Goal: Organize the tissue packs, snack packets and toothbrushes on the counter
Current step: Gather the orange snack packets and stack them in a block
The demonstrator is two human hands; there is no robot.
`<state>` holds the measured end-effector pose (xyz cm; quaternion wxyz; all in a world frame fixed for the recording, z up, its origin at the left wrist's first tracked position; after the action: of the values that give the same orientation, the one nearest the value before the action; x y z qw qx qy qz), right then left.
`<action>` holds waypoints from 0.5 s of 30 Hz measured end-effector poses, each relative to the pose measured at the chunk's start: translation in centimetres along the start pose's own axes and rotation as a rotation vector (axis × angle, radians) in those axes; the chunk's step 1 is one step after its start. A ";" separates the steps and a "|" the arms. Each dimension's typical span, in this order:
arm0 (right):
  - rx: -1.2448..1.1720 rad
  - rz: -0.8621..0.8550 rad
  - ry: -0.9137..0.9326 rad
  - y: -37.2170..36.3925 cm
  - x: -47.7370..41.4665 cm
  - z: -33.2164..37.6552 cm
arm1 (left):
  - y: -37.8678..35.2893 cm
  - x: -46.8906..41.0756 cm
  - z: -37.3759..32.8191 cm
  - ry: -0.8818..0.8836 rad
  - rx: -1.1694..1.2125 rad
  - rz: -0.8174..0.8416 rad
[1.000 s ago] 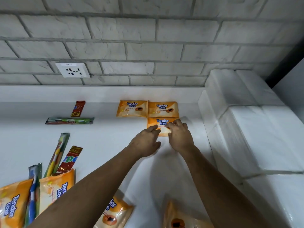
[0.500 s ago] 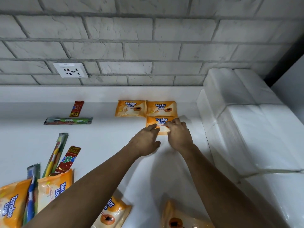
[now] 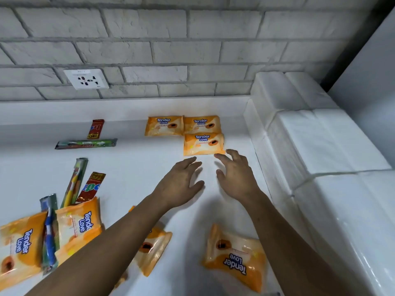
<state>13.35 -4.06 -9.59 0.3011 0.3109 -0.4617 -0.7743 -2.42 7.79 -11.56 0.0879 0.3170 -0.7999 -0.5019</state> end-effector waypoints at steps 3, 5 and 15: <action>-0.018 0.001 -0.014 1.2 3.6 0.3 | 0.2 2.4 -1.5 -0.044 0.030 0.014; -0.032 -0.005 -0.022 1.7 5.9 0.4 | 0.2 3.9 -2.4 -0.067 0.041 0.031; -0.083 -0.023 -0.079 2.3 14.9 -1.3 | -1.2 9.2 -5.4 -0.121 0.040 0.150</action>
<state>5.42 -16.83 -10.98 0.2861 0.2727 -0.4373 -0.8078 -6.64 -2.08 -11.62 0.0704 0.2271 -0.8352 -0.4959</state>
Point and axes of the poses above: each hand's wrist, its own x-axis away from the middle knuckle, its own y-axis out of the back of the hand, z = x × y, the point moved 2 cm from there along -x, towards the middle knuckle, and after that the axes turned 14 degrees about -z, right-handed, at the moved point
